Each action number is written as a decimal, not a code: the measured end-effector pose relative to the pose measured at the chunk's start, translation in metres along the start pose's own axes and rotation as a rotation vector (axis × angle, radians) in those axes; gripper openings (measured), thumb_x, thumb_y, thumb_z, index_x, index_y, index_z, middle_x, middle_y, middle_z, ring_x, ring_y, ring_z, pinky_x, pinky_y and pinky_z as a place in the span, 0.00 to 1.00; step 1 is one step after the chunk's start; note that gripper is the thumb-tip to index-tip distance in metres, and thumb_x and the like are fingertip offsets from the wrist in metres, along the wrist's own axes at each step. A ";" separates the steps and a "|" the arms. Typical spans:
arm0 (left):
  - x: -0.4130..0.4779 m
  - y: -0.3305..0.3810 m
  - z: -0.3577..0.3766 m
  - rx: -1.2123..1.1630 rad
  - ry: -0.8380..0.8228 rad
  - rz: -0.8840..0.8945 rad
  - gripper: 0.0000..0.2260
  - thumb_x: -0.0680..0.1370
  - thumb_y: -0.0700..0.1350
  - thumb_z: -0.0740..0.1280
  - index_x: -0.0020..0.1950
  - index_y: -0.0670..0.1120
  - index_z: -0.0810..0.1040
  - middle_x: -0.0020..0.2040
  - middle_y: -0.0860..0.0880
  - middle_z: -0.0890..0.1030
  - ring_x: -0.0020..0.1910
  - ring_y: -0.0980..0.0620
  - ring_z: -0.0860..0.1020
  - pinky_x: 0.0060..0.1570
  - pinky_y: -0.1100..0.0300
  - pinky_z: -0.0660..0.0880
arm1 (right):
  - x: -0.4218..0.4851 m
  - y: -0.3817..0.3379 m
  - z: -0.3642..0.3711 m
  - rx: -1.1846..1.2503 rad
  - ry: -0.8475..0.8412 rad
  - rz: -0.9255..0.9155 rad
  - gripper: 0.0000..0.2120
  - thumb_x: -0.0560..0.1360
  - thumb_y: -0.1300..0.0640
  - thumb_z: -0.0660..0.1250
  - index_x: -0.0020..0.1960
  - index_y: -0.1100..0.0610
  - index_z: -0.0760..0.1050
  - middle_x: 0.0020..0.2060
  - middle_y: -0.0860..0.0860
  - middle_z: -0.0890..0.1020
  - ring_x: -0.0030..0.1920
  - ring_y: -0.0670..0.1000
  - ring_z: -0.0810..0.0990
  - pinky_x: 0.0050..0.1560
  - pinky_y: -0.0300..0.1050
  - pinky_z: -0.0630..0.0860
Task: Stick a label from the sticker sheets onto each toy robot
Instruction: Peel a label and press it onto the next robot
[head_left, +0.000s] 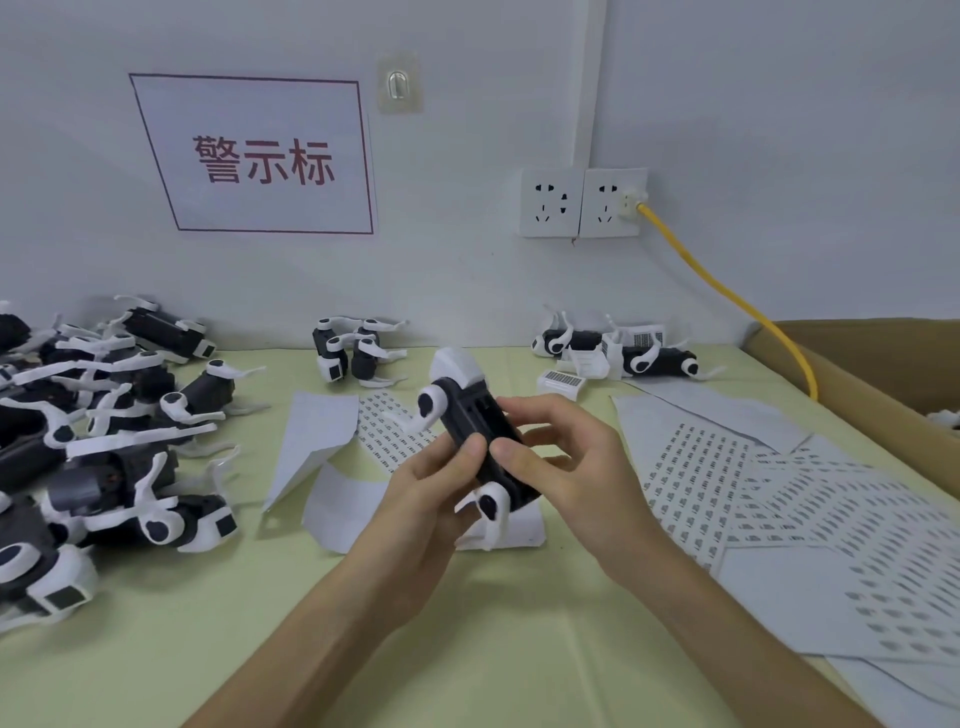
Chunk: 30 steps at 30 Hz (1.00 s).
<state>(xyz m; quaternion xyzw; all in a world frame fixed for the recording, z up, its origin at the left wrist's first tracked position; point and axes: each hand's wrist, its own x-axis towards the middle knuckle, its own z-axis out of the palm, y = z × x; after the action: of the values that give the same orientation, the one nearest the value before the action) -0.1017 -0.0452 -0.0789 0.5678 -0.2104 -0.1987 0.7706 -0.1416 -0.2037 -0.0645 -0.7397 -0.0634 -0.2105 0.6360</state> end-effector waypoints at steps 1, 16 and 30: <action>0.000 0.000 -0.001 0.001 -0.002 -0.009 0.20 0.83 0.49 0.63 0.73 0.43 0.76 0.68 0.40 0.81 0.71 0.40 0.77 0.70 0.46 0.73 | 0.000 0.001 0.001 -0.013 0.018 0.006 0.11 0.74 0.55 0.76 0.56 0.48 0.82 0.50 0.43 0.86 0.51 0.47 0.83 0.55 0.54 0.81; 0.011 0.015 -0.021 -0.424 0.324 0.028 0.21 0.78 0.59 0.65 0.54 0.41 0.83 0.54 0.43 0.86 0.54 0.44 0.86 0.61 0.51 0.76 | 0.002 0.023 -0.010 -0.916 -0.494 0.178 0.28 0.74 0.38 0.71 0.72 0.39 0.69 0.72 0.39 0.67 0.72 0.44 0.64 0.73 0.47 0.57; 0.013 0.032 -0.029 -0.346 0.419 0.109 0.29 0.85 0.61 0.57 0.32 0.50 0.85 0.31 0.50 0.78 0.32 0.53 0.79 0.41 0.60 0.77 | 0.007 0.015 -0.011 -0.445 -0.037 -0.069 0.08 0.79 0.58 0.70 0.41 0.52 0.81 0.37 0.42 0.83 0.41 0.43 0.80 0.44 0.36 0.74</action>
<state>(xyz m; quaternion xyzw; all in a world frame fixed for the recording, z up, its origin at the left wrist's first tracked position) -0.0728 -0.0204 -0.0552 0.4444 -0.0393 -0.0681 0.8924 -0.1327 -0.2183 -0.0740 -0.8629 -0.0523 -0.2271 0.4483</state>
